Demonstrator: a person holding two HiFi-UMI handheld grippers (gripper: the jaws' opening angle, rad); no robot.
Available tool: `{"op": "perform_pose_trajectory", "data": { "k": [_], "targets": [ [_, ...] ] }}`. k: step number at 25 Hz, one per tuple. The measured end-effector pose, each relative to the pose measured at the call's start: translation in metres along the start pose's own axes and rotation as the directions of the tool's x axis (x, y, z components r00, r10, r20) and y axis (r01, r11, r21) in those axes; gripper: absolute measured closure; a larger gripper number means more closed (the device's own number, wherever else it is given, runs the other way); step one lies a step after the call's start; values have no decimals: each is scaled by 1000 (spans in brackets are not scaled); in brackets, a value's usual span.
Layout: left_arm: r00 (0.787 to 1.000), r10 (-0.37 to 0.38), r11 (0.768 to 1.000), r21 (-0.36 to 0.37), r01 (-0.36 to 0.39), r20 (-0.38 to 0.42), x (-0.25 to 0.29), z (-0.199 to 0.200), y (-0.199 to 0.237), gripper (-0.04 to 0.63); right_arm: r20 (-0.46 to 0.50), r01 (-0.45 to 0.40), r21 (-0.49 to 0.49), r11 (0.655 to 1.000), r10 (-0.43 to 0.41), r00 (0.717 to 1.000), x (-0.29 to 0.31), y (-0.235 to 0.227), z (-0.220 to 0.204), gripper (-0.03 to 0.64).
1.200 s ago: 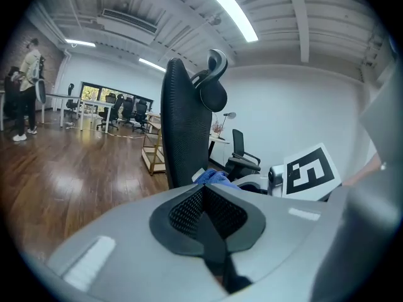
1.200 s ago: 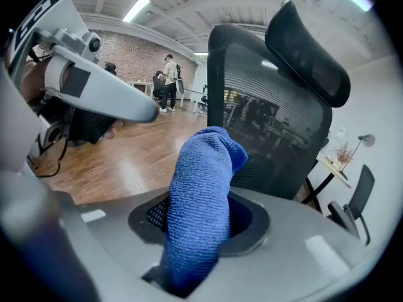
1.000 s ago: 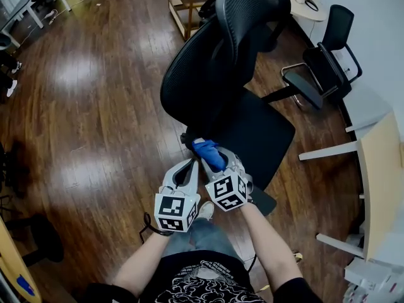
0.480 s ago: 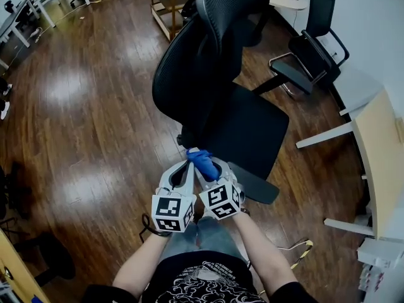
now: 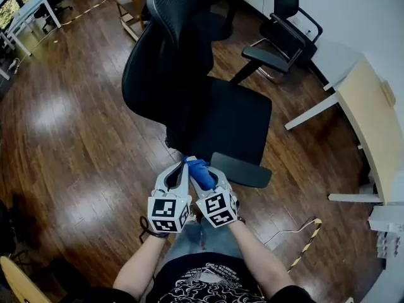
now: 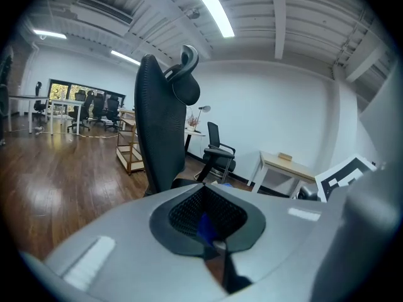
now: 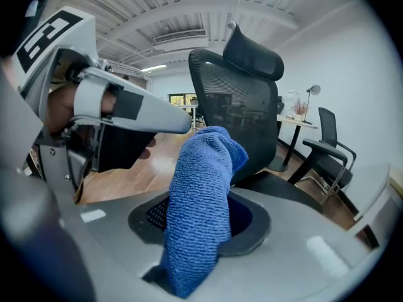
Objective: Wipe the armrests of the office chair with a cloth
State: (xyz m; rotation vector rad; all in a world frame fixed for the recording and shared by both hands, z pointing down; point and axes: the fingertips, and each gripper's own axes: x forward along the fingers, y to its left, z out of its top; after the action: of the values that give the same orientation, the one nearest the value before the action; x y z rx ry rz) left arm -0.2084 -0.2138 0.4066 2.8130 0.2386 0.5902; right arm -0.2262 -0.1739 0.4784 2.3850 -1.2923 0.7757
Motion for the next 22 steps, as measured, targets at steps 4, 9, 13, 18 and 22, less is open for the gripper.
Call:
{"op": "perform_pose_trajectory", "data": {
  "k": [4,9,13,18,22],
  "targets": [
    [999,-32,999,8,32,-22,3,-10,-16,592,-14,29,20,999,-29,999,-15,-6,-20,476],
    [998,-58,998,23,59,-39,10,-19,-42,592,-22,62,49,997,-61,998,-38,-23,-44,476],
    [997,-58,998,24,59,-42,16,-23,-59,592,-28,84,67,994,-82,996,-58,-37,-63,476],
    [998,-52,998,15,53,-46,24,-34,-89,592,-15,87,70,994,-86,996,-81,-53,-82,477],
    [998,-42,999,4,42,-43,30,-43,-118,592,2,83,83,993,-84,996,-104,-67,-96,476]
  ]
}}
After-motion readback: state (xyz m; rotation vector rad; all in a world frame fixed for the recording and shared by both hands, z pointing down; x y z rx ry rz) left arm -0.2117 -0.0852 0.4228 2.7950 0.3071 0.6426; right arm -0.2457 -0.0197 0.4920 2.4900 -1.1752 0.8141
